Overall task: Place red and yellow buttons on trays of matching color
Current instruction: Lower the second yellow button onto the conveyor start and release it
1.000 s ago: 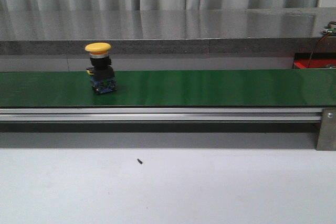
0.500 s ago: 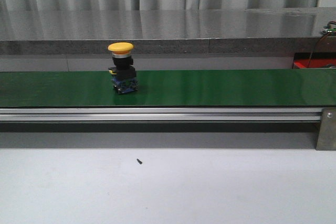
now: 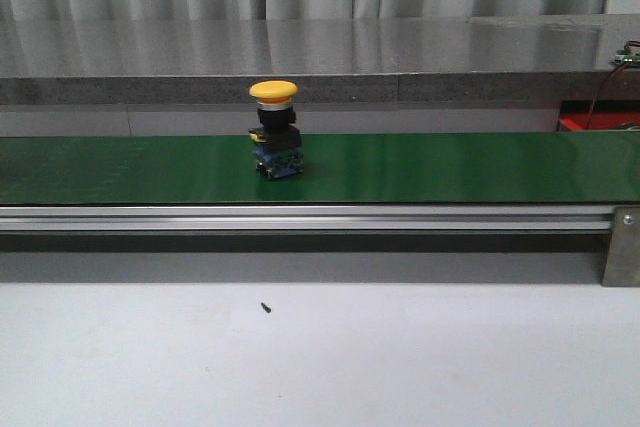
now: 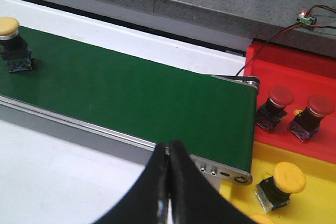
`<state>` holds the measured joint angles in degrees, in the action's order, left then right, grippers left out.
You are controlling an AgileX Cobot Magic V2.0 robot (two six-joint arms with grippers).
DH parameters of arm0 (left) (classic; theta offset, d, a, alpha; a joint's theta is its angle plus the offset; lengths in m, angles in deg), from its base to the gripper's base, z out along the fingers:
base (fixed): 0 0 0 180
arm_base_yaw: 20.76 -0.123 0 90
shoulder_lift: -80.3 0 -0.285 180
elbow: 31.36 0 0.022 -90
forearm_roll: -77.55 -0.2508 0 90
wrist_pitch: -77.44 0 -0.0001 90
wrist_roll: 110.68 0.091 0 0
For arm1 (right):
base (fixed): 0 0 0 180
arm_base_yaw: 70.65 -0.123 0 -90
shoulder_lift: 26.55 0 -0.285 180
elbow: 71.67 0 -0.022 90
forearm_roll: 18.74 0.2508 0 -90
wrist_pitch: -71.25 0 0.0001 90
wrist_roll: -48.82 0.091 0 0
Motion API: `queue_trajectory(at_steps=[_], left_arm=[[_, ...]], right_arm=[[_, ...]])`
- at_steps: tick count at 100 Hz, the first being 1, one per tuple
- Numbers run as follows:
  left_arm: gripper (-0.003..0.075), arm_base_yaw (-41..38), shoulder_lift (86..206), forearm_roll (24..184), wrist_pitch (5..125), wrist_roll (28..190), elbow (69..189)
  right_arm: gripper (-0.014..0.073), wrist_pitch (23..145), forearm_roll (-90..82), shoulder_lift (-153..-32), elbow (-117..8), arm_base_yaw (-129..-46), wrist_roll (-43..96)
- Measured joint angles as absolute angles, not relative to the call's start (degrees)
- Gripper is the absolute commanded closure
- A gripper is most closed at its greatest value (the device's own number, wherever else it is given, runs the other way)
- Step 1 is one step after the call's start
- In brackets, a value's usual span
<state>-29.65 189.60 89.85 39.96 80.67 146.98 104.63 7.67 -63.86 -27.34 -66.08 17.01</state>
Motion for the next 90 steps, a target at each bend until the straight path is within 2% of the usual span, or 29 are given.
queue_trajectory(at_steps=[21, 46, 78, 90], left_arm=[[0.0120, -29.6, 186.1, 90.8, 39.8, 80.8, 147.0], [0.0120, -26.6, 174.9, 91.2, 40.4, 82.8, 143.9], [0.0122, -16.9, 153.9, 92.7, 50.5, 83.7, 124.8], [0.0171, -15.5, 146.2, 93.7, 52.9, 83.7, 116.4]], right_arm=[[0.0711, 104.6, 7.7, -63.9, -27.3, -66.1, 17.0], [0.0711, 104.6, 7.7, -63.9, -27.3, -66.1, 17.0], [0.0711, 104.6, 7.7, -63.9, -27.3, -66.1, 17.0], [0.0711, 104.6, 7.7, -63.9, -27.3, -66.1, 17.0]])
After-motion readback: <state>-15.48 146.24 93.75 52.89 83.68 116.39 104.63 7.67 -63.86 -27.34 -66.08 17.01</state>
